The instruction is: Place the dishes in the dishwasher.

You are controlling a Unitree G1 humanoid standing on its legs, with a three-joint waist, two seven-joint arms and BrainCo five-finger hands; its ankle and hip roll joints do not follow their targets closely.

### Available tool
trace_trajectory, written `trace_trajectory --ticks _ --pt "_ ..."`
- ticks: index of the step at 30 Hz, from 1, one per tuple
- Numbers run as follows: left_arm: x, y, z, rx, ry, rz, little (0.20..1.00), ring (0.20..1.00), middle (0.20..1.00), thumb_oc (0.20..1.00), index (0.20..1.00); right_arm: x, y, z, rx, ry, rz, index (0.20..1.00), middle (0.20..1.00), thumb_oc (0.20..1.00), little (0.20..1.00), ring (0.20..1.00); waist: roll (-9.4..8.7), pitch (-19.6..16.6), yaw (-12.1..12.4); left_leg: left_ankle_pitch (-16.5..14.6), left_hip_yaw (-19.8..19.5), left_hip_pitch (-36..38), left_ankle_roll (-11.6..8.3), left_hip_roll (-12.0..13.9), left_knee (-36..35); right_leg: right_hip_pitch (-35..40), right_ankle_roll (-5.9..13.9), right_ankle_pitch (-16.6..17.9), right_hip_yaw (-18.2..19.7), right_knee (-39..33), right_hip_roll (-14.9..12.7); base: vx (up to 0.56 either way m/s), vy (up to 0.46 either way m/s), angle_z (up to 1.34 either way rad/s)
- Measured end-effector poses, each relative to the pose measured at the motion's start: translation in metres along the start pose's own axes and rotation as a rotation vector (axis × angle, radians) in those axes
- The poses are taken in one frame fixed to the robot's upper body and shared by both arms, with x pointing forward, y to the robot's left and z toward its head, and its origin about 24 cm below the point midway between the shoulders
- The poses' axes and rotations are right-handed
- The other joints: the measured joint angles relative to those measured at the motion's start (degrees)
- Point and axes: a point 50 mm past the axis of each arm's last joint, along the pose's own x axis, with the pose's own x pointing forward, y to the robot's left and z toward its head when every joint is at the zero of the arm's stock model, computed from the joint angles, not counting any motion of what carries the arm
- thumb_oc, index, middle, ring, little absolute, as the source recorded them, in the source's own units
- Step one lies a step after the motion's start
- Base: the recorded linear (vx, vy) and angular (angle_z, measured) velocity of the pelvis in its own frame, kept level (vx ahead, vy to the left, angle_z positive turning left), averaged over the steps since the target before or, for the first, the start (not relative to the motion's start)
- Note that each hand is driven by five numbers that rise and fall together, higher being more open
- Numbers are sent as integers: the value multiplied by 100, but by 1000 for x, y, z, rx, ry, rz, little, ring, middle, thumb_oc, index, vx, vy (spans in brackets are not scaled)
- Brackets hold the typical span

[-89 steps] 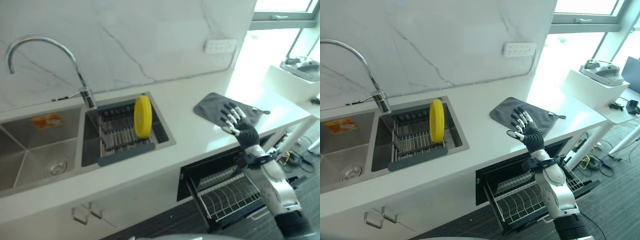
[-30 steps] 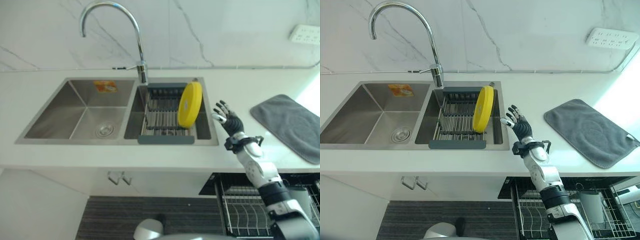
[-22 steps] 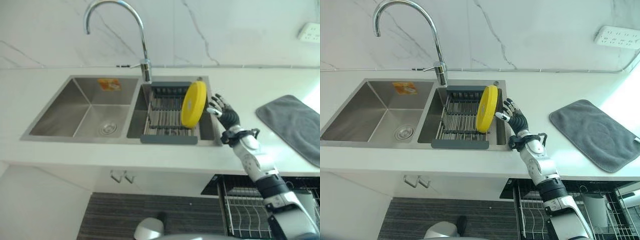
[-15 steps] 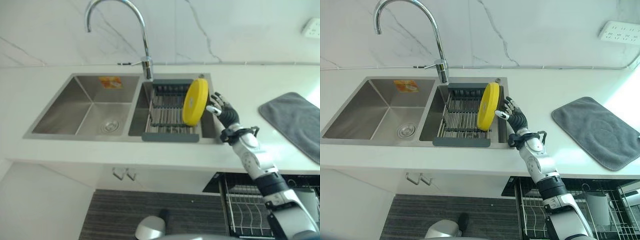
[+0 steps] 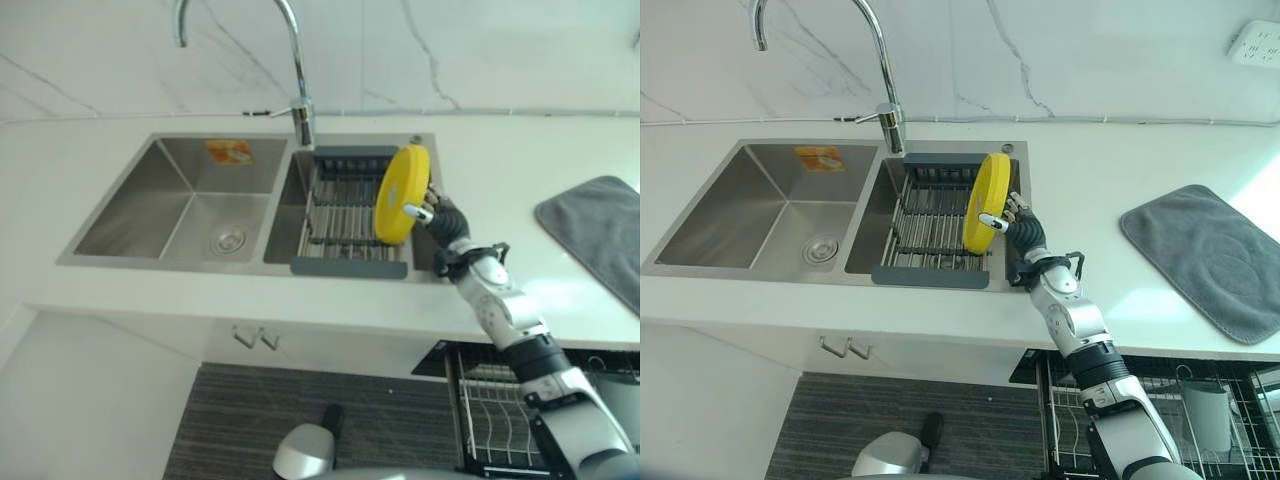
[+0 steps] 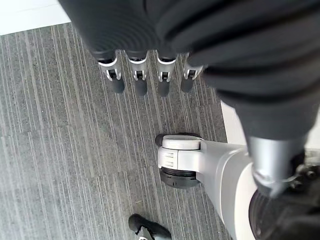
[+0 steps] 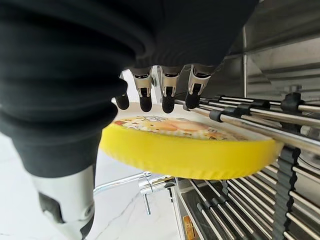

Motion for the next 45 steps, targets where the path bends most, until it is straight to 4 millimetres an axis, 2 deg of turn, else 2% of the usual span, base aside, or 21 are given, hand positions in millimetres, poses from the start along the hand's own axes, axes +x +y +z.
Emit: trace_trajectory --ticks 9,14,21,28,45 --pt "0 0 0 -18 -1 3 1000 1000 1000 1000 1000 2 0 1 2 -1 -18 1000 1000 1000 1000 1000 40 21 4 -14 -2 -11 -41 5 -1 -2 -8 -7 -3 33 -9 0 0 0" --pt "0 0 0 -18 -1 4 1000 1000 1000 1000 1000 2 -7 -6 3 29 -100 1000 1000 1000 1000 1000 72 40 9 -9 -3 -16 -43 19 -1 -7 -8 -8 -4 34 -9 0 0 0" --pt "1 -4 1 9 -1 -6 1000 1000 1000 1000 1000 10 -6 9 -20 -15 -158 1000 1000 1000 1000 1000 188 107 9 47 -14 -88 -9 13 6 -103 -7 -9 -11 66 -7 -1 1 1" --pt "4 -4 16 15 -35 -9 1000 1000 1000 1000 1000 19 -11 14 -56 -13 -209 1000 1000 1000 1000 1000 277 195 49 32 -59 -161 -30 9 129 -105 0 -28 -33 111 -9 -7 3 3" --pt "4 -7 17 -3 -31 -14 1000 1000 1000 1000 1000 21 -9 15 -67 0 -206 1000 1000 1000 1000 1000 281 212 142 60 -118 -235 -15 21 143 -195 -10 -105 -62 235 -20 -5 2 1"
